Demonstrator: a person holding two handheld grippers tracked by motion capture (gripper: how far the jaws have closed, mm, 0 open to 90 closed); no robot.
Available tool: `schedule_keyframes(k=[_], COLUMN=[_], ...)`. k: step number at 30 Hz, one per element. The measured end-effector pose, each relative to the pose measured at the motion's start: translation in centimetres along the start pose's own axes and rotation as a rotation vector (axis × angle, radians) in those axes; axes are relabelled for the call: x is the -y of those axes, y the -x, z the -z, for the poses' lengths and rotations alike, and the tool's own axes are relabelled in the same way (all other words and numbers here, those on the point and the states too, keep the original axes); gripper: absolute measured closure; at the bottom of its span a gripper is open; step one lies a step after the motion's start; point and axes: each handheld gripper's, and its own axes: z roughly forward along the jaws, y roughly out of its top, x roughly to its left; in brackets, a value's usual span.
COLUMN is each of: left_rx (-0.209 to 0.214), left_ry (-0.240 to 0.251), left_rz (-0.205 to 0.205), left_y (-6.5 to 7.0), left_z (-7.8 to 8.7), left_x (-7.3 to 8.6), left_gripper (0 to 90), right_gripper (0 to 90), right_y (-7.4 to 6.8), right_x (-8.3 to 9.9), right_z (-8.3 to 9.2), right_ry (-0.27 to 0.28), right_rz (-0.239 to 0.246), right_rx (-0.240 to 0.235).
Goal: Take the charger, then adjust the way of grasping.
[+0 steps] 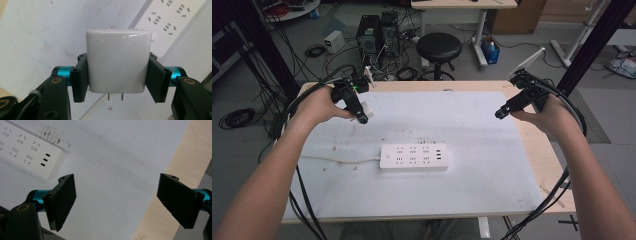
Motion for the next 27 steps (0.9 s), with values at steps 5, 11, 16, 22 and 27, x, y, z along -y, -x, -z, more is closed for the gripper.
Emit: schedule_keyframes(k=[5,11,16,22,27], left_rx=[-0.003,0.006,-0.018,0.018,0.017], left_ry=[0.078,0.205,0.277,0.308,0.310], left_rz=[-0.096,-0.225,-0.321,-0.449,-0.493], left_y=[1.7,4.4,6.9,10.5,12.4], left_z=[0.6,1.2,1.0,0.3,-0.2], left_x=[-0.9,-2.6,-4.2,-6.8,-8.4], left_gripper=[42.6,42.5,42.6,42.6,42.5], right_gripper=[19.1,25.6,30.6,33.7,36.9], right_y=[-0.2,-0.7,-1.6,-2.8,-3.9], right_x=[0.3,0.5,0.5,0.6,0.7], right_z=[0.9,0.8,0.2,-1.0,-2.1], right_ry=[0.033,0.042,0.064,0.086,0.103], right_rz=[-0.007,-0.050,-0.105,-0.186,-0.245], right_rx=[-0.066,-0.178,-0.363,-0.557,-0.679])
